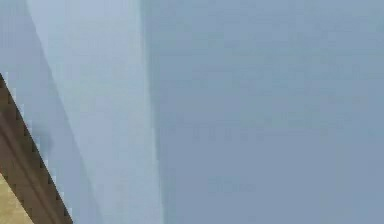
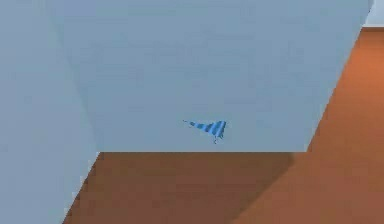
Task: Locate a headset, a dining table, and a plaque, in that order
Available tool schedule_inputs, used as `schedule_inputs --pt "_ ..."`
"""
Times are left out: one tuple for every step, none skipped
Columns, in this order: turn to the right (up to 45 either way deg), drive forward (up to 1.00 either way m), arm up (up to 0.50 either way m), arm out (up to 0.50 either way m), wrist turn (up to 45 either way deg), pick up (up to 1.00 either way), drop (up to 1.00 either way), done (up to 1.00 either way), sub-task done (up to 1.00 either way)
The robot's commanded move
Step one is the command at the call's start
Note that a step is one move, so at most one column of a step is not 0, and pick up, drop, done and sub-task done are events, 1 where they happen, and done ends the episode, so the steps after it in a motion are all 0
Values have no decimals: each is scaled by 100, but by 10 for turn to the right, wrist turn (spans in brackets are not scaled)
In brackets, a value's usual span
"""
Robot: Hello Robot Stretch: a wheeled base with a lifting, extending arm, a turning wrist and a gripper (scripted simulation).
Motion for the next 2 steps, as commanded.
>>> schedule_inputs --pt "-450 0 0 0 0 0 0 0 0" --pt "-210 0 0 0 0 0 0 0 0"
